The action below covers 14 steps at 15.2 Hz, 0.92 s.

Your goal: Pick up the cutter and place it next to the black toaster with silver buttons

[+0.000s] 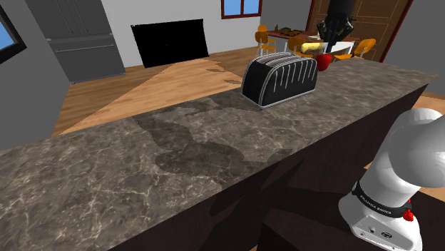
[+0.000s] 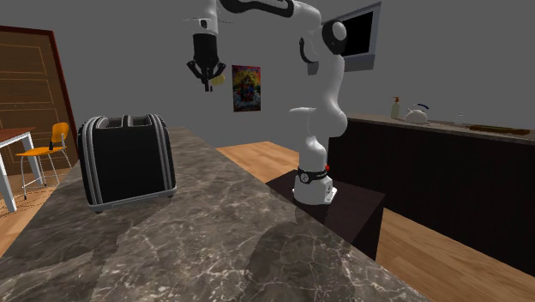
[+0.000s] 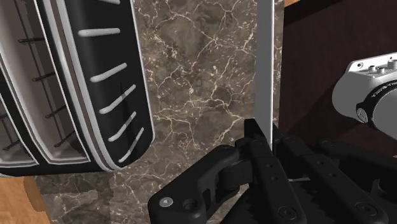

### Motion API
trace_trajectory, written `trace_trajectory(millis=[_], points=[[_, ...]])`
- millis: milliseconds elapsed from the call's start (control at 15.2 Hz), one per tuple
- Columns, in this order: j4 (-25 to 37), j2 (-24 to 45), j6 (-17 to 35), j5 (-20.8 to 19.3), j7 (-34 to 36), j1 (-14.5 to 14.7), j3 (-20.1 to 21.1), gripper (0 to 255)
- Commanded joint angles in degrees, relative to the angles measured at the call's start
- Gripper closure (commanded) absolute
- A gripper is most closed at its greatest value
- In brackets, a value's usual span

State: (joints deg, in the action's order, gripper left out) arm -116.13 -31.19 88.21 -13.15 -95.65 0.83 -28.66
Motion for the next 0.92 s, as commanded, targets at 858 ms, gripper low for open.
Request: trace_trajectory(millis=[858], points=[[-1.35, 2.85, 6.14, -3.20, -10.81, -1.86, -10.57, 255]])
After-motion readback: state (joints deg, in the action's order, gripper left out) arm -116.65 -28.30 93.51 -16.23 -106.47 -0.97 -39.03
